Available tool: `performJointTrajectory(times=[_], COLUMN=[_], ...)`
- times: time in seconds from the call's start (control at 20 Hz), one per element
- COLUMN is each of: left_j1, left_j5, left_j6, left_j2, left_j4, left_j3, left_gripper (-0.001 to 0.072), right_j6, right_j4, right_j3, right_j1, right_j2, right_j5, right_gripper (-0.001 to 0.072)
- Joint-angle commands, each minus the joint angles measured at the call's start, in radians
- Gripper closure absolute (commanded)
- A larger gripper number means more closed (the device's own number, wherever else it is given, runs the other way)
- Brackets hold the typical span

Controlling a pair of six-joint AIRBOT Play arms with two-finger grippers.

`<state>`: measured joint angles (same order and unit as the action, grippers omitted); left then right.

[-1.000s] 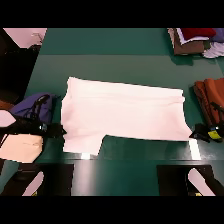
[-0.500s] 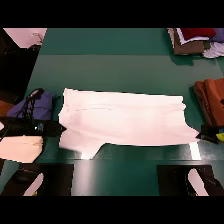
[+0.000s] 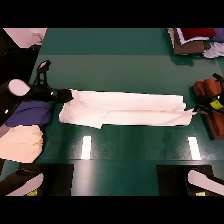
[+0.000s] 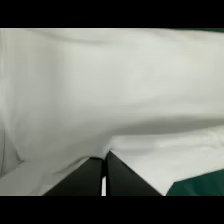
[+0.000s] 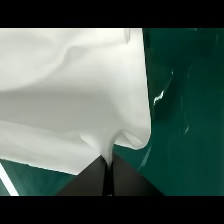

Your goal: Fold the shirts.

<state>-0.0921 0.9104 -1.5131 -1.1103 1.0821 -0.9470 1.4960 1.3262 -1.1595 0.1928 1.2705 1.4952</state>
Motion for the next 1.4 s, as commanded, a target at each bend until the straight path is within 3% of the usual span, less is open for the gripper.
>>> performJointTrajectory(times=[0.0, 0.35, 0.4, 0.45, 0.5, 0.7, 0.75, 0.8, 0.85, 0.9, 0.95, 1.2, 1.35], left_j1=[-0.001, -0.001, -0.001, -0.001, -0.001, -0.001, -0.001, -0.001, -0.001, -0.001, -0.001, -0.001, -0.001], left_j5=[-0.07, -0.227, -0.226, -0.225, -0.219, -0.085, -0.035, 0.003, 0.02, 0.033, 0.044, 0.075, 0.075], left_j6=[0.002, -0.003, -0.008, -0.019, -0.031, -0.007, 0.004, 0.005, 0.012, 0.022, 0.021, 0.021, 0.021], left_j2=[-0.159, -0.22, -0.22, -0.22, -0.22, -0.216, -0.216, -0.216, -0.216, -0.216, -0.216, -0.219, -0.219], left_j4=[0.004, 0.007, 0.007, 0.007, 0.008, 0.011, 0.011, 0.011, 0.008, 0.006, 0.003, -0.003, -0.01], left_j3=[-0.114, -0.152, -0.152, -0.152, -0.158, -0.244, -0.266, -0.279, -0.281, -0.281, -0.281, -0.28, -0.28], left_gripper=[0.0686, 0.0679, 0.044, 0.0201, 0.0158, 0.0159, 0.0229, 0.0471, 0.0649, 0.0685, 0.0686, 0.0685, 0.0685], right_j6=[0.019, 0.021, 0.021, 0.021, 0.016, -0.118, -0.147, -0.166, -0.196, -0.219, -0.224, -0.327, -0.328], right_j4=[0.0, -0.17, -0.211, -0.246, -0.285, -0.329, -0.329, -0.332, -0.331, -0.333, -0.333, -0.455, -0.469], right_j3=[-0.148, -0.348, -0.369, -0.387, -0.408, -0.399, -0.36, -0.315, -0.266, -0.222, -0.183, -0.063, -0.06], right_j1=[-0.012, -0.012, -0.012, -0.011, -0.003, 0.046, 0.069, 0.093, 0.12, 0.147, 0.172, 0.244, 0.223], right_j2=[0.157, 0.377, 0.402, 0.422, 0.44, 0.419, 0.396, 0.37, 0.348, 0.333, 0.328, 0.404, 0.464], right_j5=[0.005, -0.036, -0.054, -0.066, -0.069, 0.013, 0.024, 0.023, 0.022, 0.018, 0.012, -0.006, -0.015], right_gripper=[0.0692, 0.0688, 0.0575, 0.0331, 0.0256, 0.0257, 0.0256, 0.0257, 0.0255, 0.0155, 0.0018, 0.0011, 0.0027])
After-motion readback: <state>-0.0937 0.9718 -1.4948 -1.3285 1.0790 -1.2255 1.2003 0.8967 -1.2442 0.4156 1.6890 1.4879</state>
